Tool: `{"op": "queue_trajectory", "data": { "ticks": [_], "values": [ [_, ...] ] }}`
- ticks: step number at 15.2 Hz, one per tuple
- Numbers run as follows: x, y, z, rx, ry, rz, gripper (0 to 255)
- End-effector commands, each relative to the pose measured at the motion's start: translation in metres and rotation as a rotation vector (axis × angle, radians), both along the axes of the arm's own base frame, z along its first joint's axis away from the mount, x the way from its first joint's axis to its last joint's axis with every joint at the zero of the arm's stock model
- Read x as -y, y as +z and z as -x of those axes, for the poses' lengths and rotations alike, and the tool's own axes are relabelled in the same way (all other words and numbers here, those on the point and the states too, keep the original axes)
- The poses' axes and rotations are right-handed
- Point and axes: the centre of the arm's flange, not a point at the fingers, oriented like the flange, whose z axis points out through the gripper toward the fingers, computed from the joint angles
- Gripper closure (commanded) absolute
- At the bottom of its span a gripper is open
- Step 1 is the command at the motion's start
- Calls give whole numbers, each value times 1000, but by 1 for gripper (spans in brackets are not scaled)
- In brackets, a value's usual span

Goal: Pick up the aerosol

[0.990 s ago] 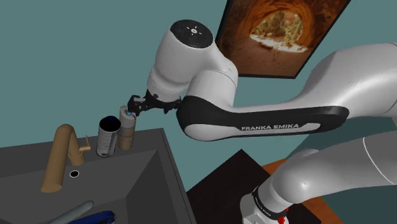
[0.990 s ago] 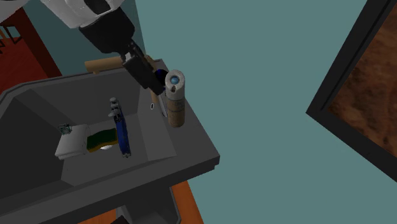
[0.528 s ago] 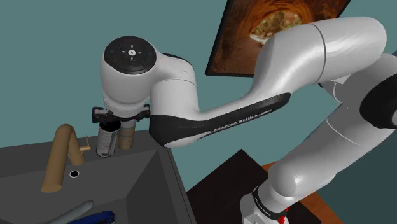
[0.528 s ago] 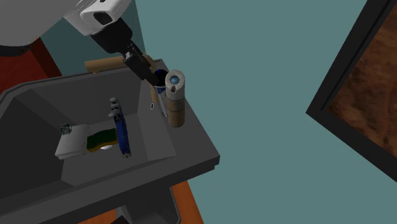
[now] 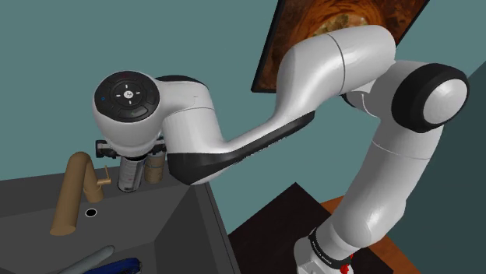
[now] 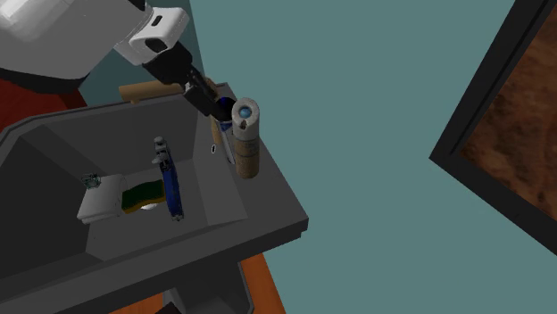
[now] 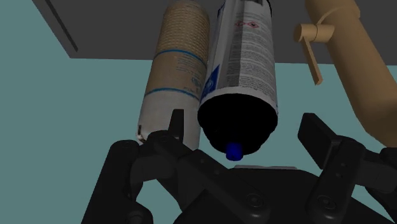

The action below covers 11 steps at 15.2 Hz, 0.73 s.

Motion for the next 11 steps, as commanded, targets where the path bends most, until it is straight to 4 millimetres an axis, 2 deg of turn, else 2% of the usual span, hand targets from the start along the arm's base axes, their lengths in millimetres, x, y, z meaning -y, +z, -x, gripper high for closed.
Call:
{"op": "queue_trajectory", "data": {
  "ticks": [1,2,4,5,11],
  "values": [
    [-1,-12,-1,1,0,0,0],
    [-1,-21,-1,1,0,0,0],
    [-1,-21,-1,1,0,0,0],
    [-1,-21,-2,1,0,0,255],
    [-1,-20,-2,1,0,0,255]
  ]
}}
